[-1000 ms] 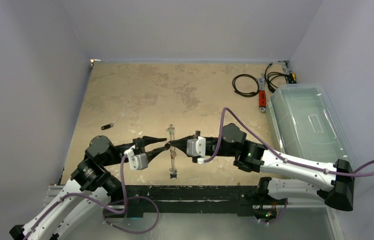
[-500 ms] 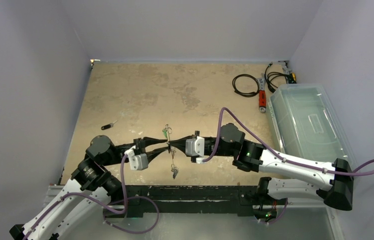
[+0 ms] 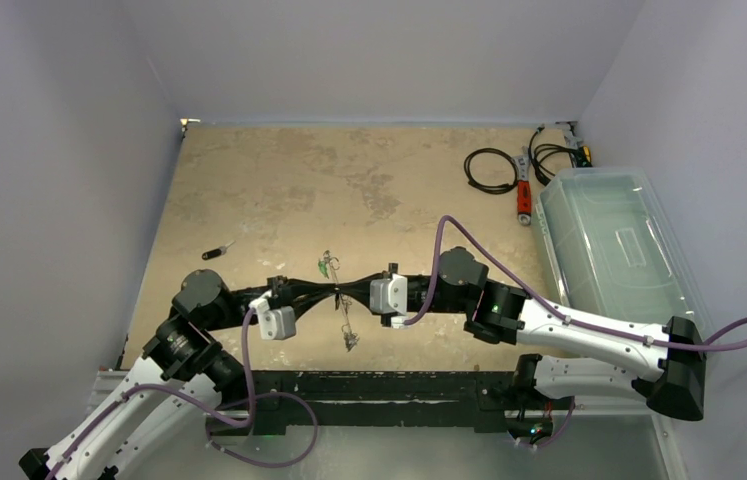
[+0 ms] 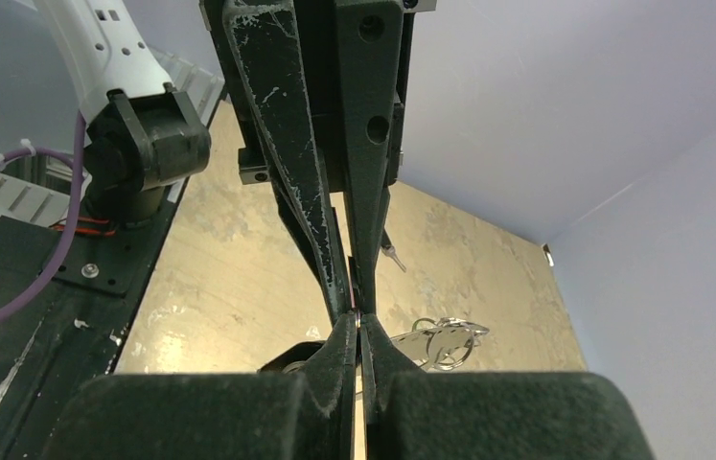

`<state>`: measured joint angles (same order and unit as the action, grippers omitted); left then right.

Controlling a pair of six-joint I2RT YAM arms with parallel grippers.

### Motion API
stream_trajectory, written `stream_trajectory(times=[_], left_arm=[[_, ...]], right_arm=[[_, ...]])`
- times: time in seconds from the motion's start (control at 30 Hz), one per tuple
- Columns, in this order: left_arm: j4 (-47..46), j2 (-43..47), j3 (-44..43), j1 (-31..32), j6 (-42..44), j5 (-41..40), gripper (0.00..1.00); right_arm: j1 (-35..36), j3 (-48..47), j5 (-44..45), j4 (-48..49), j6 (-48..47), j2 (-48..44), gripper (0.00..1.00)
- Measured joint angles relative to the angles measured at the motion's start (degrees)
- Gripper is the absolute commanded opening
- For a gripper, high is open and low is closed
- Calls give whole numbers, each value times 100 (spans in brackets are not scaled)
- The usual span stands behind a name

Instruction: Put the keys on the keyring

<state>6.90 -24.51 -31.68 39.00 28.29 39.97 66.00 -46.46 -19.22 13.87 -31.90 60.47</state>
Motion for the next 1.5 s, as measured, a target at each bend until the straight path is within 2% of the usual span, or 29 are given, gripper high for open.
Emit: stream_trajectory(times=[0.2, 0.33, 0.6, 0.77, 1.0, 1.5], left_arm=[[11, -17, -4, -4, 44, -42, 0], [33, -17, -13, -4, 48, -114, 0], [367, -205, -37, -4, 131, -437, 0], [557, -494, -96, -4, 127, -566, 0], [702, -778, -133, -4, 122, -669, 0], [868, -813, -133, -7, 120, -741, 0]], right_arm=[[0, 2, -44, -39, -2, 0, 0], [2, 2, 31, -48, -22, 2, 20], [11, -140, 673, -365, -155, 201, 35], [9, -153, 935, -643, -201, 254, 35], [9, -376, 968, -1025, -269, 326, 31], [9, -710, 857, -1541, -299, 765, 26]])
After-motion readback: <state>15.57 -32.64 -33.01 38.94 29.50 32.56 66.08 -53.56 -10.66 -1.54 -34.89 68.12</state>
